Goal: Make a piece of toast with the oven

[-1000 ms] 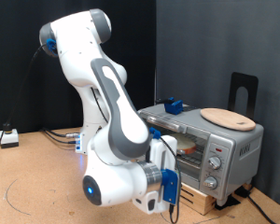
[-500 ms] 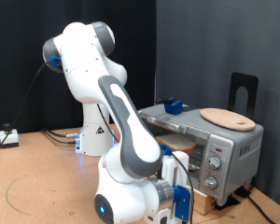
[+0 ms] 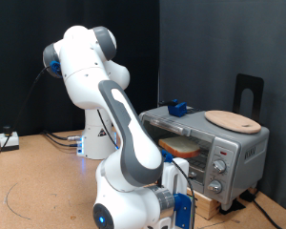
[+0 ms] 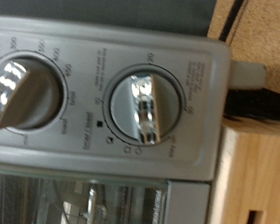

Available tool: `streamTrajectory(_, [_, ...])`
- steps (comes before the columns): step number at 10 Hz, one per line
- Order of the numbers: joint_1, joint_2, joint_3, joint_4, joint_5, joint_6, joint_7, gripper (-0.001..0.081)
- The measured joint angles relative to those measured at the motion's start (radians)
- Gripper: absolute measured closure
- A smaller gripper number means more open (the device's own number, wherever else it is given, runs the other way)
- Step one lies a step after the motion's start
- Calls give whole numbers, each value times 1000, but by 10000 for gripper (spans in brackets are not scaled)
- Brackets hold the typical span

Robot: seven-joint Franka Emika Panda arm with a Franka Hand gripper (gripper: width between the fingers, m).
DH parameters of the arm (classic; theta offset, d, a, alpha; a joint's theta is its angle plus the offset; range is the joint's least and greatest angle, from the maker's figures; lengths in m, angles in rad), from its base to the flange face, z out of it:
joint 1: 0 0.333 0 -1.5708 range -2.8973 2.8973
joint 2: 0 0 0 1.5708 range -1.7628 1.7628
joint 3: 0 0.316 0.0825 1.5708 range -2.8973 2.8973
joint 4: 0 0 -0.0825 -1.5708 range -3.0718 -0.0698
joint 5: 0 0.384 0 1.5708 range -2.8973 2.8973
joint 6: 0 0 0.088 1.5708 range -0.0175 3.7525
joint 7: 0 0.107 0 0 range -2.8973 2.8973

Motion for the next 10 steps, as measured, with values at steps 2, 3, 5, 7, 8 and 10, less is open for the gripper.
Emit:
streamTrajectory(2, [0,3,-10,0,-2,0,0,-4])
streamTrajectory(3, [0,4,-10,0,-2,0,0,-4])
streamTrajectory(5, [3,7,-9,0,-2,2,0,-4])
streamTrajectory(7, [16,12,-1,0,-2,16,-1,-4])
streamTrajectory(8, [27,17,2,1,-2,24,-3,-4])
streamTrajectory(10, [54,22,7,1,-1,40,-3,-4])
